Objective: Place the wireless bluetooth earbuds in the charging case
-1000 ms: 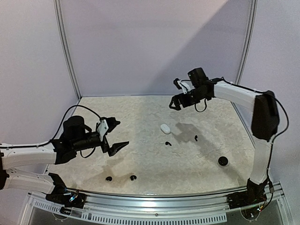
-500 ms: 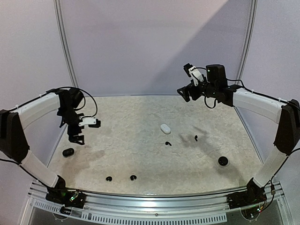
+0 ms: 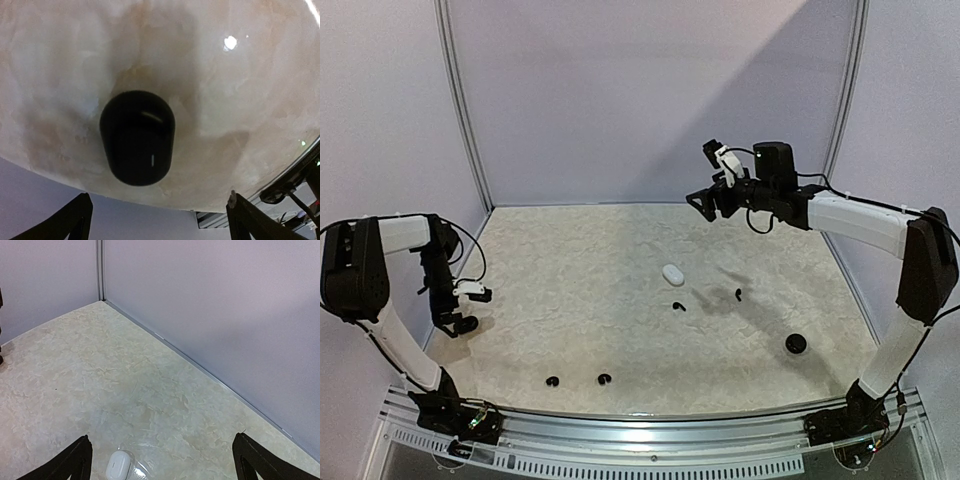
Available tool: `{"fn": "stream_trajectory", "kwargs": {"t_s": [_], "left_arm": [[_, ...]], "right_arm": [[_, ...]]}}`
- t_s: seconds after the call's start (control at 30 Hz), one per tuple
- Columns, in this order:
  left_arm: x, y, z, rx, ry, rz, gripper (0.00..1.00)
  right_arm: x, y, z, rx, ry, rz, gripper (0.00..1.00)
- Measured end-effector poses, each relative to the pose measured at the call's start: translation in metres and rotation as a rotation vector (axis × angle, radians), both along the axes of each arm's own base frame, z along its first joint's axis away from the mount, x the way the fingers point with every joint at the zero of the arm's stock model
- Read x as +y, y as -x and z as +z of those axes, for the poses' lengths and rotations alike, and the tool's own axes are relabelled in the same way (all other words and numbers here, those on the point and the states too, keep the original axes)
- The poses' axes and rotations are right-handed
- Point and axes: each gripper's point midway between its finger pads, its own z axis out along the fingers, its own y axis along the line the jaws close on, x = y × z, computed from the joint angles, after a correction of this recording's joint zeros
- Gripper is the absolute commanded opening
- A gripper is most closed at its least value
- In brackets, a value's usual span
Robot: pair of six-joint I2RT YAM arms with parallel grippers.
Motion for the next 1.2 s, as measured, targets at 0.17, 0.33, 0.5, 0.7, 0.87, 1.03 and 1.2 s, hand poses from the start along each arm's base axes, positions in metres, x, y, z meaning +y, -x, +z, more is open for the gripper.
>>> {"fn": "stream_trajectory", "kwargs": {"t_s": [0.17, 0.33, 0.5, 0.7, 0.87, 1.03, 1.2], "left_arm": [[0.000, 0.000, -0.024, -0.030, 0.001, -0.051, 0.81], [0.003, -0.013, -0.034, -0.076, -0.012, -0.063, 0.61], [0.002, -0.016, -0.040, -0.081, -0.004, -0.058, 0.32], [-0.005, -0.013, -0.041, -0.073, 0.008, -0.034, 0.03], [-0.023, -0.012, -0.033, -0.058, 0.055, -0.005, 0.00], [-0.070, -0.037, 0.013, -0.173, 0.092, -0.107, 0.00], [-0.141, -0.074, 0.092, -0.477, 0.137, -0.306, 0.00]], "right_arm": [[0.001, 0.002, -0.001, 0.013, -0.012, 0.007, 0.99], [0.004, 0.004, -0.001, 0.028, -0.028, 0.023, 0.99], [0.006, 0.006, 0.000, 0.030, -0.040, 0.036, 0.99], [0.008, 0.007, 0.001, 0.038, -0.050, 0.044, 0.99], [0.008, 0.007, 0.001, 0.048, -0.059, 0.040, 0.99], [0.008, 0.005, 0.017, 0.081, -0.094, 0.019, 0.94], [0.014, -0.003, 0.059, 0.127, -0.185, -0.004, 0.81]]}}
